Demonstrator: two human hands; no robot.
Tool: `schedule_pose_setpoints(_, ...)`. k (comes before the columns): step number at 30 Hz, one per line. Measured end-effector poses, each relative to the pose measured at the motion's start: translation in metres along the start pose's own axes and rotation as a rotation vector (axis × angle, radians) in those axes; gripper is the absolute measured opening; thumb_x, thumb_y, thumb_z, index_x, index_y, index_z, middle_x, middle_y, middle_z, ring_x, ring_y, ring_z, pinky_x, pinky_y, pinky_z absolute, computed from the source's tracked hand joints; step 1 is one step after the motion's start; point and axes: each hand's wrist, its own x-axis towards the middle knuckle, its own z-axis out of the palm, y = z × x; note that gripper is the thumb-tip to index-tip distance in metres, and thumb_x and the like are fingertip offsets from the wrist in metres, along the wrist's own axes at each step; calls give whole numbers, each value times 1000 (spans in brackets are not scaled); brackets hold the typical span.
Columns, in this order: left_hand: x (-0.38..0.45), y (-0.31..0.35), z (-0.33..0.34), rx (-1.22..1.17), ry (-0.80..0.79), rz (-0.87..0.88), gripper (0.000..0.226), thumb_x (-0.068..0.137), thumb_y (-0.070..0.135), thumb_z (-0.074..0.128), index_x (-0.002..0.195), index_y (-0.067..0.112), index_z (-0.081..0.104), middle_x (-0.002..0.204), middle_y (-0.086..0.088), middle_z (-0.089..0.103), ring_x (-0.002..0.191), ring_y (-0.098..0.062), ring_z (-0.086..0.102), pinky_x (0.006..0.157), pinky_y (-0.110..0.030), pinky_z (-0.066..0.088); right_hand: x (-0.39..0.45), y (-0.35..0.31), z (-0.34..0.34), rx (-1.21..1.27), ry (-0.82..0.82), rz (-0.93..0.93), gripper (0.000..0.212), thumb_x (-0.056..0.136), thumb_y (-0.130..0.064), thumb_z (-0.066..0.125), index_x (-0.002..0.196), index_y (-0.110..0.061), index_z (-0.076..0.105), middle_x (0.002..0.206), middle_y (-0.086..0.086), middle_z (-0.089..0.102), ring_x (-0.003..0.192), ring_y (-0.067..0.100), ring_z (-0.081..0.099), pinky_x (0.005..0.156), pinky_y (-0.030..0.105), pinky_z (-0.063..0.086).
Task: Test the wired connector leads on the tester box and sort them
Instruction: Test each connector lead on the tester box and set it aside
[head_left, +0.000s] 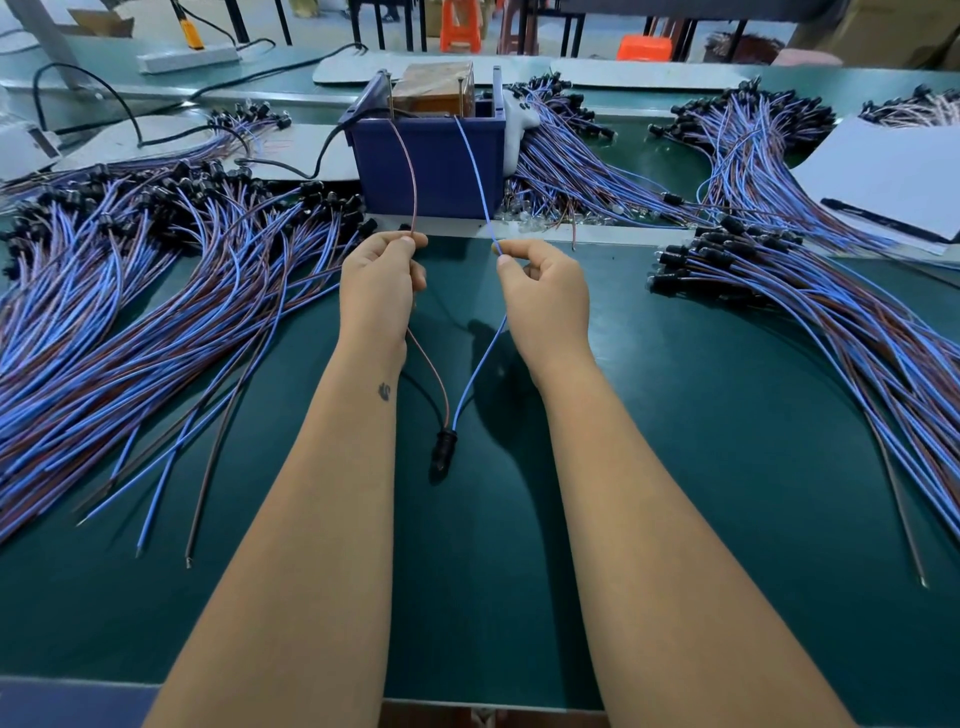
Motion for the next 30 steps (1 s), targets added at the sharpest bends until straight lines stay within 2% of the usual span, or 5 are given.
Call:
schedule_pose_setpoints(9, -1, -1, 1, 17, -4, 9, 26, 99, 13, 44, 83, 20, 63, 47, 9, 48, 40, -3, 34, 51, -23, 28, 0, -2, -1, 36, 48, 46, 20, 90, -13, 52, 97, -20, 70, 51, -14, 48, 43, 3, 38, 47, 18, 33)
schedule_pose_setpoints(12, -1, 0, 0, 11, 8, 1, 26, 99, 14, 43, 85, 21, 63, 46, 9, 49, 42, -6, 32, 51, -23, 28, -1, -4, -3, 51, 66, 62, 20, 89, -12, 52, 95, -20, 69, 54, -13, 49, 44, 4, 37, 49, 21, 33)
schedule_pose_setpoints(17, -1, 0, 0, -32, 57, 4, 25, 100, 13, 41, 85, 21, 60, 46, 10, 49, 44, -8, 31, 43, -18, 27, -1, -5, -3, 67, 88, 73, 19, 89, -10, 52, 92, -20, 68, 50, -14, 46, 42, 3, 36, 46, 18, 32)
schedule_pose_setpoints(23, 0, -1, -1, -62, 85, -3, 23, 99, 13, 39, 87, 21, 57, 46, 11, 50, 43, -8, 33, 42, -18, 28, -2, -7, -4, 68, 95, 73, 18, 90, -10, 52, 90, -19, 66, 57, -12, 50, 43, 1, 40, 47, 16, 33)
schedule_pose_setpoints(30, 0, 0, 0, -90, 131, -13, 23, 98, 11, 36, 87, 21, 53, 48, 8, 50, 44, -8, 36, 44, -22, 28, -2, -8, -4, 71, 104, 90, 17, 90, -10, 51, 91, -19, 66, 56, -12, 48, 48, 6, 38, 54, 25, 35)
